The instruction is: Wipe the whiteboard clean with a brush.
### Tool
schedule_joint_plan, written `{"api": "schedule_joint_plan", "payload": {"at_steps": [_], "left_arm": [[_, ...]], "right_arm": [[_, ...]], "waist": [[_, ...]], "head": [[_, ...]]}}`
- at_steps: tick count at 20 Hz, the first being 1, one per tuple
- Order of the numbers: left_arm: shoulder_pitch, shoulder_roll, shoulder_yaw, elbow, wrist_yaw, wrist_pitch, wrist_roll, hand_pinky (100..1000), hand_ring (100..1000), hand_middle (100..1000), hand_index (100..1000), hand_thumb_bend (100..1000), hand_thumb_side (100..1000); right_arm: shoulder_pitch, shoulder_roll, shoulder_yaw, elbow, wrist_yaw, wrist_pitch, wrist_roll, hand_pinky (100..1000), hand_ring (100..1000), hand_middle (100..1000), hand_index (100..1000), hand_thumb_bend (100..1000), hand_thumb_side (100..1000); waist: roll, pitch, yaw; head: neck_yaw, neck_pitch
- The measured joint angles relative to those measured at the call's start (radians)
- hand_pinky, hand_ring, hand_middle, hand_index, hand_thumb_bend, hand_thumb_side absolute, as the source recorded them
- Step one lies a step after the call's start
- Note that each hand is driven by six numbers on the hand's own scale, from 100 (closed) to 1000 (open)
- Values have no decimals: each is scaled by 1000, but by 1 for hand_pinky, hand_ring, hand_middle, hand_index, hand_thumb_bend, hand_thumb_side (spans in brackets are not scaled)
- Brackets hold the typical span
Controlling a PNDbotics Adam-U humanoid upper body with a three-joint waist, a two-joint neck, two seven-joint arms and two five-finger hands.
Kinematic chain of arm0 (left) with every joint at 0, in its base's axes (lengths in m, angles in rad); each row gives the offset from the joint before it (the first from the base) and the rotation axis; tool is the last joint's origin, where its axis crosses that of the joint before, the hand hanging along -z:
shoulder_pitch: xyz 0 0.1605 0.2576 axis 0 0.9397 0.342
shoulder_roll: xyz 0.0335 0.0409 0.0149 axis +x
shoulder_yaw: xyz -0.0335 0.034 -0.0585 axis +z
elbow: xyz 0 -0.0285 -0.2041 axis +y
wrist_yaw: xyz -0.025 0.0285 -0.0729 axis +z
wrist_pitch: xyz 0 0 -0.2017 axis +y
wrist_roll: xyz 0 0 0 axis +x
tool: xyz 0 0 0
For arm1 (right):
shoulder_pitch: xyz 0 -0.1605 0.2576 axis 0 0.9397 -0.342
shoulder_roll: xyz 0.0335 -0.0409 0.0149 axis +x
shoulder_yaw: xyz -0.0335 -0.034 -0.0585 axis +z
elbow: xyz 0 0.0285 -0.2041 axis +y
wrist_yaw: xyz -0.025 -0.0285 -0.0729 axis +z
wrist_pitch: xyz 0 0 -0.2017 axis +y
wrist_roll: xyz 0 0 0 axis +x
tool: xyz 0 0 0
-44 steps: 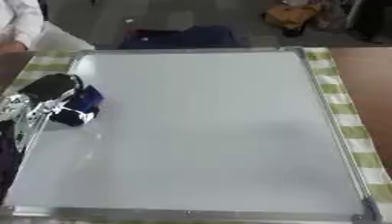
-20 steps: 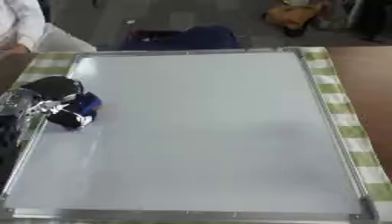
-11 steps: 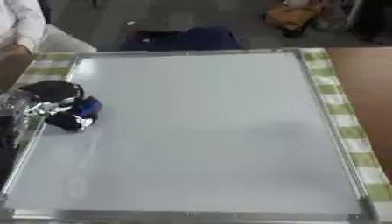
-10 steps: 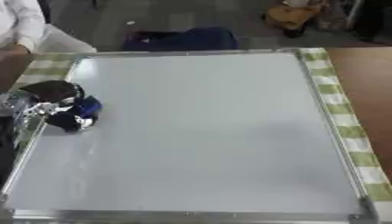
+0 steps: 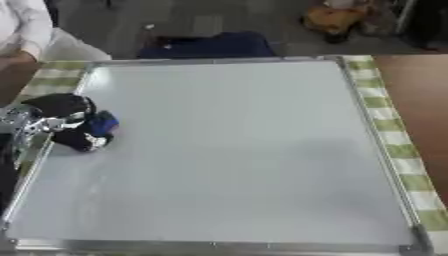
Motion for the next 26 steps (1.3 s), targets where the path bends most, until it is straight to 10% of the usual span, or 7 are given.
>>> {"api": "schedule_joint_plan", "payload": {"at_steps": [13,26], "left_arm": [[5,0,0,-5,4,4,22,800,727,468,182,179,703],[5,0,0,0,1,4,42,782,628,365,173,100,620]], "right_arm": [[0,0,0,0,0,5,-7,682,586,493,549,100,1000],[0,0,0,0,0,6,-10,681,586,492,549,100,1000]], "waist": [[-2,-1,-1],[-2,-1,-3]], "head": [[-1,-1],[-7,-1]]}}
